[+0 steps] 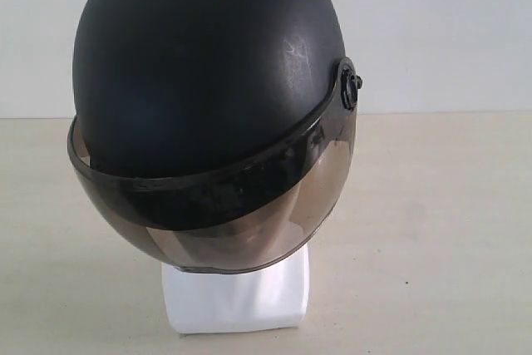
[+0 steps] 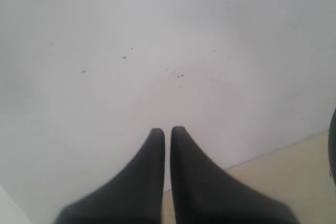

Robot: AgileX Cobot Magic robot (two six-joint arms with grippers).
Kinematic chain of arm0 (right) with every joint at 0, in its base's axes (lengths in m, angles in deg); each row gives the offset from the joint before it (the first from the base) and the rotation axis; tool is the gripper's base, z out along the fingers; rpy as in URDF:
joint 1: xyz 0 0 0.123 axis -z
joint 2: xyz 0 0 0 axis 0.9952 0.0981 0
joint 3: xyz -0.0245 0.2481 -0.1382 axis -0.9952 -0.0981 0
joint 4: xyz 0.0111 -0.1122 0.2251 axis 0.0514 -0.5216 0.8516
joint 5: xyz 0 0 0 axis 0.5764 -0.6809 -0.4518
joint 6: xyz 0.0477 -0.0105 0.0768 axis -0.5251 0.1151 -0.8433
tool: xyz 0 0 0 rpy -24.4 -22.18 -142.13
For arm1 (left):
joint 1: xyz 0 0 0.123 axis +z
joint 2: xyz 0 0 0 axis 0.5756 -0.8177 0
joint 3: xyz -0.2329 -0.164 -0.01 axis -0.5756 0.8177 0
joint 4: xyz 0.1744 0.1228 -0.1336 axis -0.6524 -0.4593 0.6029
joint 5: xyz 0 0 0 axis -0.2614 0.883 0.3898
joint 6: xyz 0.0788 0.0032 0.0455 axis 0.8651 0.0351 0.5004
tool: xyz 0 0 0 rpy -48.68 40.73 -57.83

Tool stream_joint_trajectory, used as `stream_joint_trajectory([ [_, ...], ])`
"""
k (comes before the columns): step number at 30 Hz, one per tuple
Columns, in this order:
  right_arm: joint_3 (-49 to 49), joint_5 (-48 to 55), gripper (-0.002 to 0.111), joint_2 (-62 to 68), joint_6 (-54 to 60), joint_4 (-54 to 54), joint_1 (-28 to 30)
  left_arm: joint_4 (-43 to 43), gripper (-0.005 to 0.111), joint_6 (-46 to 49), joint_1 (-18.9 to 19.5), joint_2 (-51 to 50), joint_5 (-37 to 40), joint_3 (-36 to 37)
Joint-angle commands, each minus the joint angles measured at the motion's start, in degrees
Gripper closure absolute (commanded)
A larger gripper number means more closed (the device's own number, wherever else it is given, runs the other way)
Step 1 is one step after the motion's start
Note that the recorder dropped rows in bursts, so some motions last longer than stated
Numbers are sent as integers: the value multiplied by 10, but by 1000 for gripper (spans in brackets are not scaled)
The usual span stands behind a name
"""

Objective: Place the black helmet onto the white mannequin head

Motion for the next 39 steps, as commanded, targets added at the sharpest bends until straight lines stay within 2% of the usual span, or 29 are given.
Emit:
stream_joint_trajectory([
  [1, -139, -84, 109, -108, -115, -23, 4, -44, 102, -138, 1, 87, -50, 112],
  [7, -208, -78, 109, -169, -130, -12, 4, -43, 102, -163, 1, 171, -19, 171],
  [14, -209, -74, 109, -171, -130, -12, 4, -43, 102, -163, 1, 221, -7, 171],
  [24, -209, -77, 109, -177, -130, -22, 7, -43, 102, -163, 1, 231, -7, 171],
  [27, -210, -100, 109, -189, -130, -44, 59, -43, 102, -163, 1, 231, -7, 171],
  [34, -277, -317, 109, -190, -121, -37, 351, -43, 102, -163, 1, 231, -7, 171],
  [37, -342, -400, 109, -190, -121, -38, 424, -43, 102, -163, 1, 231, -7, 171],
  [39, -379, -440, 109, -190, -121, -38, 439, -43, 102, -163, 1, 231, -7, 171],
])
